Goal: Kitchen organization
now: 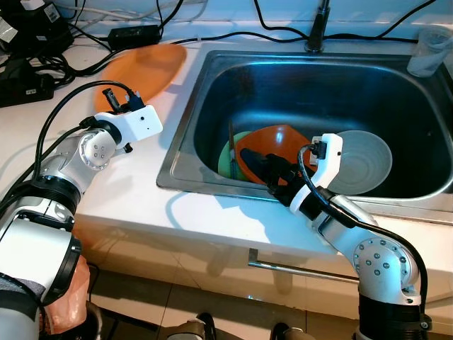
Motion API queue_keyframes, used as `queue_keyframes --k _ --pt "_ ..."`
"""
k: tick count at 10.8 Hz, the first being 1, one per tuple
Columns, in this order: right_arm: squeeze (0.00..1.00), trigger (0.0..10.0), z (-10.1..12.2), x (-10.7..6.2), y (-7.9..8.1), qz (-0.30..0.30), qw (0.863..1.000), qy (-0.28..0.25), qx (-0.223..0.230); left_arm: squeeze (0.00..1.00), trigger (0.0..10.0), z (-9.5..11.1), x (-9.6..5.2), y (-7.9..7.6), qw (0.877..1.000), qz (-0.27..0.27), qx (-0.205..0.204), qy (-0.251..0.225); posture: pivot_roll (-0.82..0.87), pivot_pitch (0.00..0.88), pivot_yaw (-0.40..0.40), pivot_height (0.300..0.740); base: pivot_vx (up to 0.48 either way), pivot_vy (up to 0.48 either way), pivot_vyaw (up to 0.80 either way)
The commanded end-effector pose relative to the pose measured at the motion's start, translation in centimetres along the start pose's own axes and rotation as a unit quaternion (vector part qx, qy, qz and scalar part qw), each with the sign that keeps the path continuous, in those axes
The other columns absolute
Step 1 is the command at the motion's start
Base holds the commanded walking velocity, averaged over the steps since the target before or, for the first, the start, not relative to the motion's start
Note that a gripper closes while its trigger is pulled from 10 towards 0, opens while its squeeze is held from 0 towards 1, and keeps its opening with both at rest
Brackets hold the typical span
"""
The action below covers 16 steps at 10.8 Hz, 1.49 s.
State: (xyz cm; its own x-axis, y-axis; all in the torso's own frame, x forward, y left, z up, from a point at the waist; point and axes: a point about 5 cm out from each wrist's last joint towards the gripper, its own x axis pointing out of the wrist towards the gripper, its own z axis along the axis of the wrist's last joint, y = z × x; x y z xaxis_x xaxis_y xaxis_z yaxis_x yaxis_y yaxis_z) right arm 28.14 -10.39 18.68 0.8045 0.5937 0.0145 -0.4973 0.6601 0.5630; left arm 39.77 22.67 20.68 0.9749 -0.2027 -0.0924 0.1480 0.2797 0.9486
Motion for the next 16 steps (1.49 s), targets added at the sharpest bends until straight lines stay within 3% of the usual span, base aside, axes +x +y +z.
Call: queue_keyframes --k 1,4,6,8,9,11,14,16 --pt "0.0 10.0 -0.5 -0.1 0.0 -0.003 1.0 0.01 0.003 0.0 0.0 -1.5 -0.9 -5.2 0.994 -0.101 0.007 0.033 0.0 0.217 0.085 0.74 0.0 0.0 0.0" --pt "0.0 10.0 -0.6 -0.1 -0.3 -0.014 1.0 0.006 0.006 0.0 0.0 -1.0 -0.9 -4.9 0.998 -0.063 0.023 0.008 0.01 0.219 0.086 0.74 0.0 0.0 0.0" --pt "0.0 10.0 0.3 0.4 -1.6 -0.067 0.997 -0.032 0.01 0.0 0.0 1.1 -0.6 -3.7 0.996 0.039 0.037 -0.071 0.02 0.213 0.079 0.74 0.0 0.0 0.0" --pt "0.0 10.0 2.7 0.9 -1.2 -0.05 0.993 -0.105 0.012 0.0 0.0 4.1 -1.0 -3.3 0.977 0.131 0.027 -0.164 0.02 0.205 0.07 0.74 0.0 0.0 0.0" --pt "0.0 10.0 3.8 1.0 -1.0 -0.04 0.988 -0.145 0.021 0.0 0.0 5.0 -1.2 -3.5 0.97 0.152 0.016 -0.189 0.02 0.198 0.065 0.74 0.0 0.0 0.0" --pt "0.0 10.0 5.4 1.5 -0.5 -0.02 0.978 -0.205 0.035 0.0 0.0 7.3 -2.0 -4.8 0.954 0.176 -0.018 -0.242 0.02 0.185 0.052 0.74 0.0 0.0 0.0" --pt "0.0 10.0 6.6 2.2 0.9 0.038 0.969 -0.238 0.05 0.0 0.0 8.9 -2.2 -5.7 0.948 0.185 -0.032 -0.258 0.01 0.163 0.041 0.74 0.0 0.0 0.0" --pt "0.0 10.0 7.3 2.9 2.5 0.108 0.958 -0.254 0.08 0.0 0.0 10.2 -2.1 -5.7 0.942 0.188 -0.037 -0.277 0.01 0.152 0.05 0.74 0.0 0.0 0.0"
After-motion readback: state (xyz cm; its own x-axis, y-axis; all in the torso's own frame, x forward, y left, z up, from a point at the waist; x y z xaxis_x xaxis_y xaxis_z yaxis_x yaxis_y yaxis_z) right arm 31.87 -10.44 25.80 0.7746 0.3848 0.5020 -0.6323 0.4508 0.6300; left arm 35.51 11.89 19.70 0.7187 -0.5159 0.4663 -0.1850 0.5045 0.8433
